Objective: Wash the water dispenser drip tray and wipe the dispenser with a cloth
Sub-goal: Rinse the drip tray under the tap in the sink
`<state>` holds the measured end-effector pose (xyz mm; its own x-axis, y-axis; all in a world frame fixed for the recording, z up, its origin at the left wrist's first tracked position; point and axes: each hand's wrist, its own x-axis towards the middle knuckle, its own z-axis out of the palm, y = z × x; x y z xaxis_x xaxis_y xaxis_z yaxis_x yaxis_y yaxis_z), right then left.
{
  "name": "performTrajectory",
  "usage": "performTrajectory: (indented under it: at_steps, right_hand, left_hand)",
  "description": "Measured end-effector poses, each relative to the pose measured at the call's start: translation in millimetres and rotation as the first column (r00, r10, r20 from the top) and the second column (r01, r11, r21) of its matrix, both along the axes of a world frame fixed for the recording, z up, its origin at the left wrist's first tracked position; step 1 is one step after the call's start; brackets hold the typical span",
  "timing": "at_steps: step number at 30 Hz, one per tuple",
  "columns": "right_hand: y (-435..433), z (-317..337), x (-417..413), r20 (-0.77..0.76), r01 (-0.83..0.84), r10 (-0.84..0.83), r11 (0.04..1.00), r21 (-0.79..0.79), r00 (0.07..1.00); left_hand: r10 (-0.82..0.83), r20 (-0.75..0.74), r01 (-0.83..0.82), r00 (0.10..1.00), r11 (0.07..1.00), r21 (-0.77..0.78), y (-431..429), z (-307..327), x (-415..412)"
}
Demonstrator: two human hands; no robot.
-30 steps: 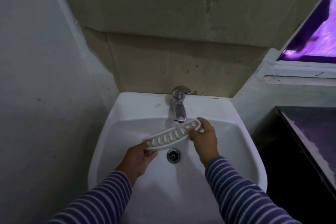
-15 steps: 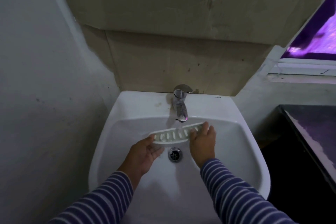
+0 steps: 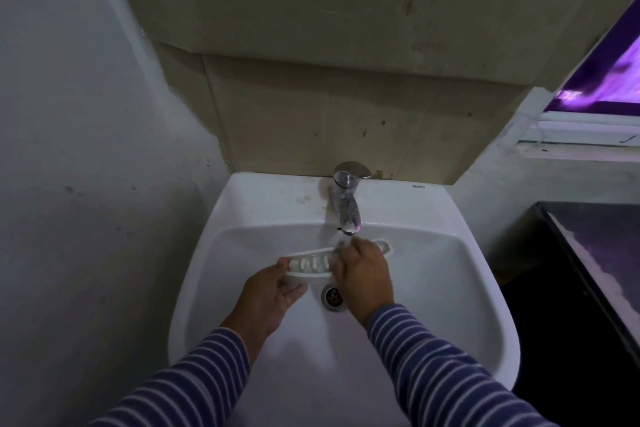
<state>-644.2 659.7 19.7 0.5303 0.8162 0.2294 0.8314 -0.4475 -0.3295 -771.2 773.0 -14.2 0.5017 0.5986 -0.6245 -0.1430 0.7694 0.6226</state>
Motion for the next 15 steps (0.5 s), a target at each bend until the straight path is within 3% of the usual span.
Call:
performTrajectory:
  at_steps: [2,4,6,9,12,15]
  right_hand:
    - [7.0,-1.8,-14.2,0.074,-0.090,0.092,0.995,-0.033,0.993]
    - [10.7,-7.2,-22.6,0.026,-0.275,0.275,0.961,-0.003,0.961]
    - [8.5,-8.4,-15.4,-0.043,-0.335,0.334,0.941,-0.034,0.942]
    - [-2.7,-10.1,13.4,-0.061,-0.194,0.187,0.969,-0.151,0.981]
    - [-11.0,-7.7,23.5,0.035,0.000,0.007,0.977,-0.211,0.999]
    - [-2.3,-8.0,1.4,0.062,-0.069,0.084,0.974,-0.218,0.995]
  left_hand:
    - [-0.030,0.033,0.030,0.999,1.000,-0.003,-5.6,-0.1,4.8]
    - [-0.061,0.041,0.061,0.997,0.998,0.006,-9.3,-1.8,8.3]
    - [-0.060,0.008,0.060,0.998,0.998,0.022,-9.4,-3.1,7.6]
    - [0.007,-0.057,-0.006,0.998,1.000,0.013,-1.8,-6.2,1.3]
    - [0.033,-0.061,-0.035,0.998,0.999,-0.027,1.7,-6.9,-3.2]
    - [-0.011,-0.028,0.010,1.000,0.999,-0.038,-7.7,-3.3,2.1]
